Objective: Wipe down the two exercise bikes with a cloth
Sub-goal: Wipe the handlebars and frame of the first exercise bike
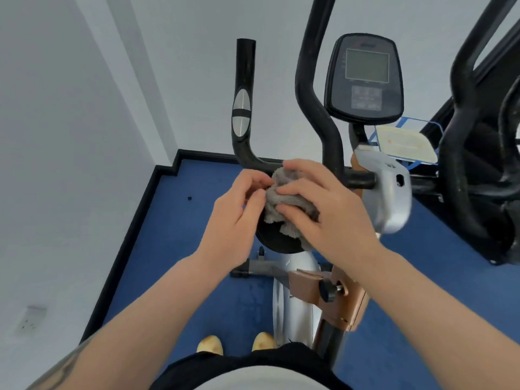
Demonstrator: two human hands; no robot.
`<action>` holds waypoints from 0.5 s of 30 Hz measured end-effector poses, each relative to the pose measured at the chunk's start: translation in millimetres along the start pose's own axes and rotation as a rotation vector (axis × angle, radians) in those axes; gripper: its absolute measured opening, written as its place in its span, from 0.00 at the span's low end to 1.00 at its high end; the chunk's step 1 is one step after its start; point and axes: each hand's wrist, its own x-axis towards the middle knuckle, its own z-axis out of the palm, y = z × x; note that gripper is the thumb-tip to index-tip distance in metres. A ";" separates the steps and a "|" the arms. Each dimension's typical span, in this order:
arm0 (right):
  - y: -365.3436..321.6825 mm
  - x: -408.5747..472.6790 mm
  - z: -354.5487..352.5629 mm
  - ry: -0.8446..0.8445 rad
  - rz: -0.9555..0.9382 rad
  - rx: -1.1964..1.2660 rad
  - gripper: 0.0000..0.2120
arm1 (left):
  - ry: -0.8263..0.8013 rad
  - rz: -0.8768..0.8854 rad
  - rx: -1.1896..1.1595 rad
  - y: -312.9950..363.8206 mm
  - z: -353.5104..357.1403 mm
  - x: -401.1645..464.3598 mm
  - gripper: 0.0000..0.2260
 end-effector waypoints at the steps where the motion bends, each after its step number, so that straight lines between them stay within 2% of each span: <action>1: 5.6 -5.4 -4.2 -0.019 -0.030 -0.029 0.13 | -0.014 -0.014 0.004 -2.8 0.5 -1.4 0.10; 4: 14.1 -15.0 -8.7 -0.031 -0.121 -0.130 0.17 | -0.020 -0.010 -0.010 -7.7 0.3 -7.8 0.12; 8: -5.0 -5.2 14.7 0.137 -0.097 -0.187 0.08 | -0.045 -0.024 -0.145 -9.9 -1.2 -9.1 0.12; 13: 10.8 -17.4 -5.1 0.011 -0.333 -0.246 0.07 | -0.101 -0.032 -0.165 -16.2 -6.1 -9.2 0.14; 15: 9.0 -11.2 -2.2 0.036 -0.337 -0.253 0.06 | -0.075 -0.027 -0.168 -16.9 -3.1 -8.9 0.14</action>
